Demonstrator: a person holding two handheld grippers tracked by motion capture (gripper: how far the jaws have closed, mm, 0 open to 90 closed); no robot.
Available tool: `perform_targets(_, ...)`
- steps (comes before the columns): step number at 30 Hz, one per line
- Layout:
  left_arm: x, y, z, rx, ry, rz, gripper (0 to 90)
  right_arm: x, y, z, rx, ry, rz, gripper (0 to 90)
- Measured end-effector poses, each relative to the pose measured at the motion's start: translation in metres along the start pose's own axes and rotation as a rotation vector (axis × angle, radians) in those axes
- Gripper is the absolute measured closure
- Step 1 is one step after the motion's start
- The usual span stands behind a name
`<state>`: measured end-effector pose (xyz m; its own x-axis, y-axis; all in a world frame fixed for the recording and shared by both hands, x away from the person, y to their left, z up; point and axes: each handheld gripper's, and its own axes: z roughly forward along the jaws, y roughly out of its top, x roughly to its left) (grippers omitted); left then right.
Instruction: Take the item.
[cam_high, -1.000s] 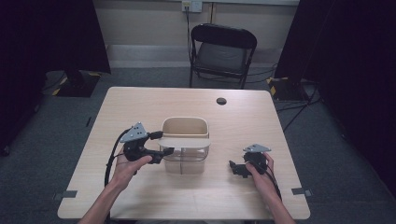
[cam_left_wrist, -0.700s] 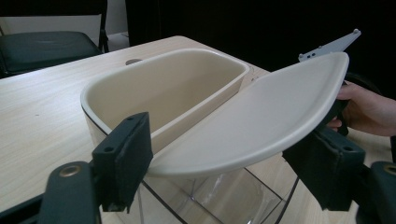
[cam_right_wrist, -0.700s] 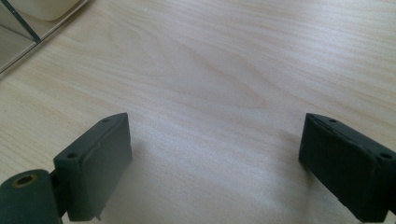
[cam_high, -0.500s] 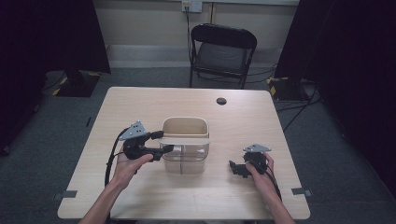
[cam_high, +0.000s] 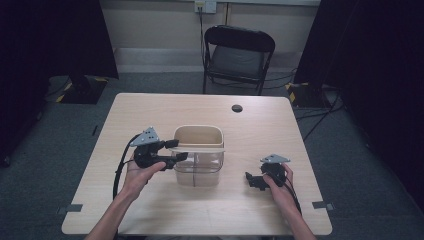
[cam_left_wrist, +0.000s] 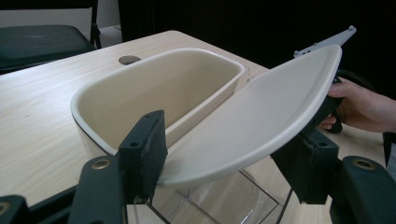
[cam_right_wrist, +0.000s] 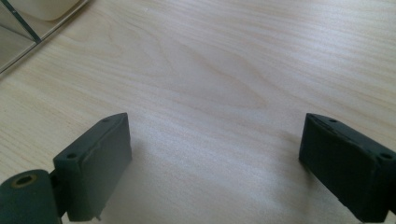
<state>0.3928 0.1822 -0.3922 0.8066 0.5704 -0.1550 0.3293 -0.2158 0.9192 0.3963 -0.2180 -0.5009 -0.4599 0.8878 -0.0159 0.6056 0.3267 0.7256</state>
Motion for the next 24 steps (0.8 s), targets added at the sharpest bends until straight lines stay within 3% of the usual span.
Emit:
perform_targets(11, 0.0036, 0.0019, -0.0001, -0.004, -0.013, -0.021, 38.7, -0.0001, 0.0, 0.0001, -0.001, 0.0, -0.002, 8.7)
perform_targets(24, 0.0068, 0.0072, 0.0014, -0.001, -0.029, -0.014, 41.2, -0.0002, 0.0, 0.0001, -0.001, 0.0, -0.003, 8.7)
